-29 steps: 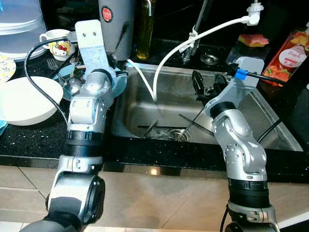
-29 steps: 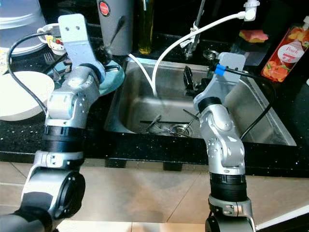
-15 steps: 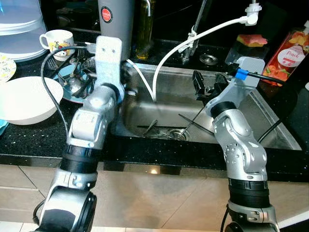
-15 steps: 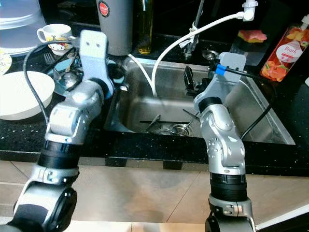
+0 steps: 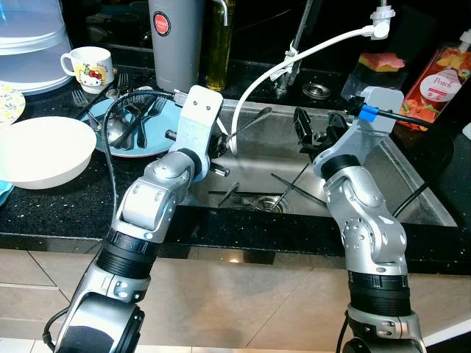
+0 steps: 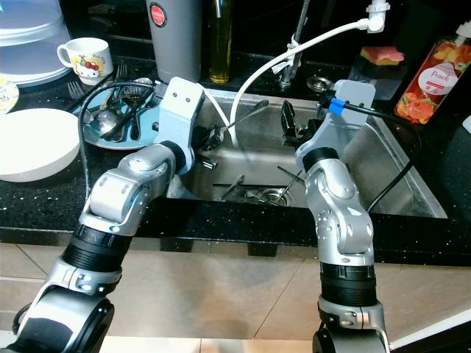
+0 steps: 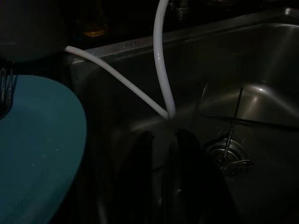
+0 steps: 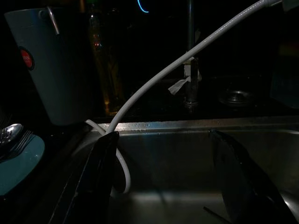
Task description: Kitchen organization
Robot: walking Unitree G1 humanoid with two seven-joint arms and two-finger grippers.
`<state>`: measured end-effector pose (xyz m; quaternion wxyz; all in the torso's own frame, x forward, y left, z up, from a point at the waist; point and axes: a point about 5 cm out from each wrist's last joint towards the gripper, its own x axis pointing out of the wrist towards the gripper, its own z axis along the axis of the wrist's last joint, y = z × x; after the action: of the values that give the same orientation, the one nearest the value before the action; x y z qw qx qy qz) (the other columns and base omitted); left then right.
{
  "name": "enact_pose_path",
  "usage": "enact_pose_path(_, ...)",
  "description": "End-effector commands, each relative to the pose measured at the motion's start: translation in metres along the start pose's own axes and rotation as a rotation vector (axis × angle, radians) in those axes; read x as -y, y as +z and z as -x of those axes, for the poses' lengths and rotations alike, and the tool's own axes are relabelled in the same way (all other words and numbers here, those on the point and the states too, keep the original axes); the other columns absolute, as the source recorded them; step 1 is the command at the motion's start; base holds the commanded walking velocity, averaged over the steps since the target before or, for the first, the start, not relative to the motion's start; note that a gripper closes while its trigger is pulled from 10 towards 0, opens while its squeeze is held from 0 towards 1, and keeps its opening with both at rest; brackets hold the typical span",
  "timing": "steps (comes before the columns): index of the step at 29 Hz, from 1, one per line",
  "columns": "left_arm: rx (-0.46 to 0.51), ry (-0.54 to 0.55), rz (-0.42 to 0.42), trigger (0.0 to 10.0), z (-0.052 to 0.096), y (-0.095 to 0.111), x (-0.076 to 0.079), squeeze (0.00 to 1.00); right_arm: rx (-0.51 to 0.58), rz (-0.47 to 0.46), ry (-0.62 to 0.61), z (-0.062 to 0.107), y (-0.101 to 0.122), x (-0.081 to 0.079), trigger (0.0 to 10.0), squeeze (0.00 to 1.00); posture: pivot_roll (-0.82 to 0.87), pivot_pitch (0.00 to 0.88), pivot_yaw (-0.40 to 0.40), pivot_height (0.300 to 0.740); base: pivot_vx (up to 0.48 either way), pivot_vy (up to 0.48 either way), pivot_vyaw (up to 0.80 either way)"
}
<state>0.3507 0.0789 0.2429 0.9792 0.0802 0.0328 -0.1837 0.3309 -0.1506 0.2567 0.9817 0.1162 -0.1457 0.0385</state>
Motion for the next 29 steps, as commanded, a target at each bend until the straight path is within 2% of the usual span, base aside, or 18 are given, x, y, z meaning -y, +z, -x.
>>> enact_pose_path(1, -0.004, -0.008, -0.009, 10.0, 0.001, -0.005, 0.005, 1.00, 0.001, -0.003, -0.027, 0.000, 0.000, 0.005, 10.0, 0.00, 0.20, 0.050, -0.083, 0.740, 0.000, 0.000, 0.00)
enact_pose_path(4, 0.015, 0.022, 0.003, 10.0, 0.001, -0.002, 0.002, 1.00, 0.002, -0.005, -0.026, -0.001, 0.000, 0.005, 10.0, 0.00, 0.20, 0.050, -0.086, 0.740, 0.000, 0.000, 0.00)
enact_pose_path(5, 0.052, 0.033, 0.003, 10.0, 0.001, 0.003, 0.001, 1.00, 0.001, -0.006, -0.024, -0.001, 0.000, 0.004, 10.0, 0.00, 0.20, 0.050, -0.086, 0.740, 0.000, 0.000, 0.00)
enact_pose_path(6, 0.095, 0.045, 0.001, 10.0, 0.003, 0.009, 0.000, 0.00, 0.001, -0.006, -0.023, 0.000, 0.000, 0.004, 10.0, 0.00, 0.21, 0.047, -0.087, 0.740, 0.000, 0.000, 0.00)
enact_pose_path(8, 0.166, 0.082, 0.009, 10.0, 0.006, 0.018, -0.004, 0.00, 0.004, -0.008, -0.023, -0.001, 0.000, 0.004, 10.0, 0.00, 0.21, 0.047, -0.086, 0.740, 0.000, 0.000, 0.00)
enact_pose_path(10, 0.194, 0.105, 0.007, 10.0, 0.008, 0.020, -0.007, 0.00, 0.005, -0.009, -0.025, 0.000, -0.001, 0.004, 10.0, 0.00, 0.21, 0.044, -0.084, 0.740, 0.000, 0.000, 0.00)
enact_pose_path(14, 0.238, 0.112, -0.057, 10.0, 0.015, 0.017, -0.004, 0.00, -0.008, -0.004, -0.029, 0.003, -0.007, 0.003, 10.0, 0.00, 0.21, 0.040, -0.085, 0.740, 0.000, 0.000, 0.00)
enact_pose_path(17, 0.247, 0.113, -0.059, 10.0, 0.025, 0.008, -0.003, 0.00, -0.045, 0.010, -0.051, 0.013, -0.022, 0.005, 10.0, 0.00, 0.21, 0.034, -0.086, 0.740, 0.000, 0.000, 0.00)
enact_pose_path(22, 0.250, 0.131, -0.056, 10.0, 0.039, -0.009, -0.006, 0.00, -0.108, 0.034, -0.130, 0.027, -0.042, 0.020, 10.0, 0.00, 0.21, 0.033, -0.086, 0.740, 0.000, 0.000, 0.00)
enact_pose_path(29, 0.195, 0.180, -0.055, 10.0, 0.046, -0.031, -0.016, 0.00, -0.145, 0.042, -0.226, 0.032, -0.052, 0.037, 10.0, 0.00, 0.21, 0.026, -0.081, 0.740, 0.000, 0.000, 0.00)
